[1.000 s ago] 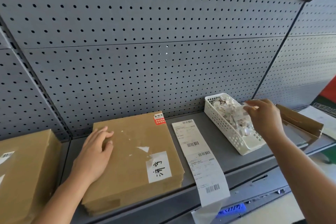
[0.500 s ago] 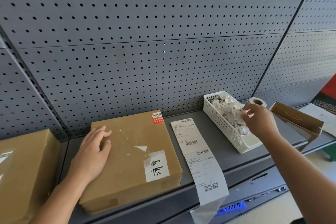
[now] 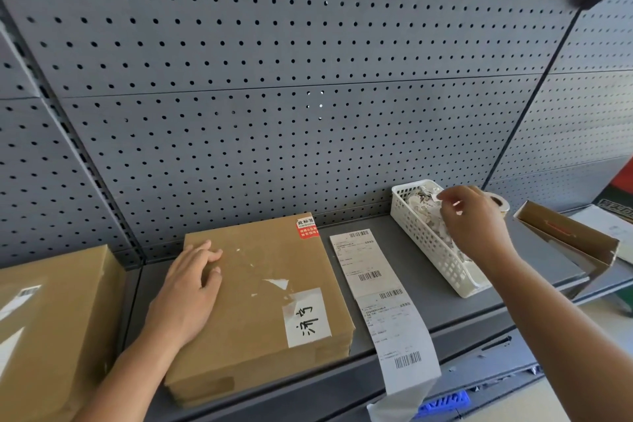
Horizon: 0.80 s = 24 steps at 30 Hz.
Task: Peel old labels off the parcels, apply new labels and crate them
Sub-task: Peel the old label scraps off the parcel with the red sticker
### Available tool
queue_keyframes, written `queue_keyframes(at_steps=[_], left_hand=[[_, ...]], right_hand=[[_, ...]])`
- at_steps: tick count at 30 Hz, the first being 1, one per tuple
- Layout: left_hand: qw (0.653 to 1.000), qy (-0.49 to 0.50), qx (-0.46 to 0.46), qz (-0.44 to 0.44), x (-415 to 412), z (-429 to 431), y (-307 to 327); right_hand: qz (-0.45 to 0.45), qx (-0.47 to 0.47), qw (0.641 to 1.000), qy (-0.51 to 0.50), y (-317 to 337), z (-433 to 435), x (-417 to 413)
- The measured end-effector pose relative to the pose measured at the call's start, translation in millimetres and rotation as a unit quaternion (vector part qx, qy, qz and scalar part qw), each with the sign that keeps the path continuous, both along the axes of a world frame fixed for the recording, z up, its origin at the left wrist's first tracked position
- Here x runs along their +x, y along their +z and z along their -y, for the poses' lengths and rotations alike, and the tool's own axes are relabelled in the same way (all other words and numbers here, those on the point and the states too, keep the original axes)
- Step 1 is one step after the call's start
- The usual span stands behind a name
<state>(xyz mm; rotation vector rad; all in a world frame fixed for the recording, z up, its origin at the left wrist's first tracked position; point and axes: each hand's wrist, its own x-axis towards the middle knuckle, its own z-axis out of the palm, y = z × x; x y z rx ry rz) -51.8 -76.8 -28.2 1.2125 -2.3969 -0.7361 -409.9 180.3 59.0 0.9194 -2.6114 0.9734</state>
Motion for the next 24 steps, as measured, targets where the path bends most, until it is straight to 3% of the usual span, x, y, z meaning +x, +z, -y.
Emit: queue_keyframes(at_steps=[11, 19, 24], left_hand=[[1.0, 0.003, 0.003, 0.0, -1, -4, 6], [1.0, 0.005, 0.008, 0.0, -1, -9, 13], [1.0, 0.005, 0.018, -0.003, 1, -10, 14]], right_hand=[[0.039, 0.033, 0.986, 0.158, -3, 74, 84], [0.101, 0.131, 0.937, 0.309, -33, 108, 155], [0.096, 0.154, 0.921, 0.345, -46, 118, 170]])
